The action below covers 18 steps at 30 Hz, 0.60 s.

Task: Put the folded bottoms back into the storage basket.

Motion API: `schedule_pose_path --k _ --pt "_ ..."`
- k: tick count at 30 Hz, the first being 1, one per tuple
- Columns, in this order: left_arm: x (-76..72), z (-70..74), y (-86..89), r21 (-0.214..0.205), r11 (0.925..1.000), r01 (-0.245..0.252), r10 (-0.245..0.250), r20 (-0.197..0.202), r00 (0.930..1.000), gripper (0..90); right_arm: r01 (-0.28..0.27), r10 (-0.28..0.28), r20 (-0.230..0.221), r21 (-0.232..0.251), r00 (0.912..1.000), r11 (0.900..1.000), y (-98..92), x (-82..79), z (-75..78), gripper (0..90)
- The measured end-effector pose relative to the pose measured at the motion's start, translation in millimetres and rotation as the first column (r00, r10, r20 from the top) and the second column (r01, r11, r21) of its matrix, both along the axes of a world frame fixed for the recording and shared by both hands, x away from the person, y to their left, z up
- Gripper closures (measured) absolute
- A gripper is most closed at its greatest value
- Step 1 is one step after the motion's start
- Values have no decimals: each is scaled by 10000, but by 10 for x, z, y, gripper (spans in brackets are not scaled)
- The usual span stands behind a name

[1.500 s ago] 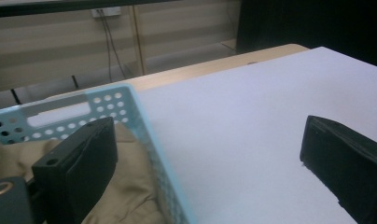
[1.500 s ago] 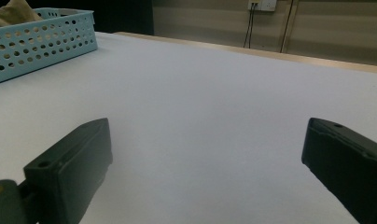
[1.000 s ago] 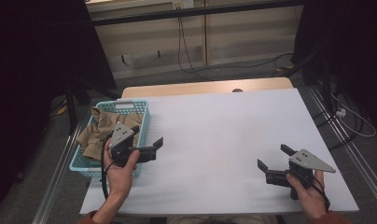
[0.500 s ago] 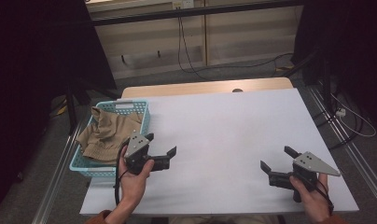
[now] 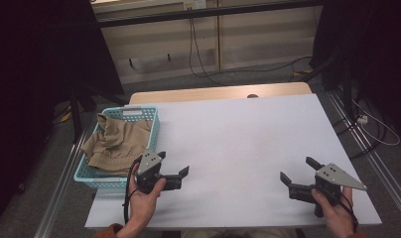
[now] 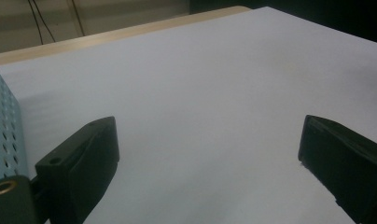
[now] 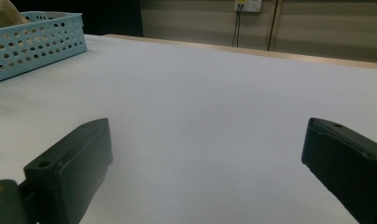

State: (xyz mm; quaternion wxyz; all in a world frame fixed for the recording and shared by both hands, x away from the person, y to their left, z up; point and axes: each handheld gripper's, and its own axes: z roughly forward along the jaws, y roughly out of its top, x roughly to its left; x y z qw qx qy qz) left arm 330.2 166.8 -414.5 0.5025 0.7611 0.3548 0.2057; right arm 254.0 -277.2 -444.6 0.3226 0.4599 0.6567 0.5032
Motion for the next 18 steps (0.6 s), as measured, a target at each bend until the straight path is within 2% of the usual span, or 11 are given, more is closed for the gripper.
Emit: schedule_pose_path --k 2,4,10,14,18 --pt "-7 -22 -4 -138 9998 145 -146 -53 9999 53 -12 12 5 3 10000 10000 -2 -3 1 18" --pt "-13 -32 -15 -48 9998 180 -179 106 9998 51 -33 33 9 19 10000 10000 -7 -4 2 18" --pt "37 -89 -31 107 9997 204 -201 -306 9993 43 -41 40 35 26 10000 10000 -10 -6 2 18" --pt "44 -98 -41 268 9995 171 -161 -375 9992 44 -1 1 35 -18 10000 10000 -14 -2 1 17" --pt "35 -86 -37 335 9994 45 -37 -226 9997 45 -47 47 32 -28 10000 10000 -8 6 2 17"
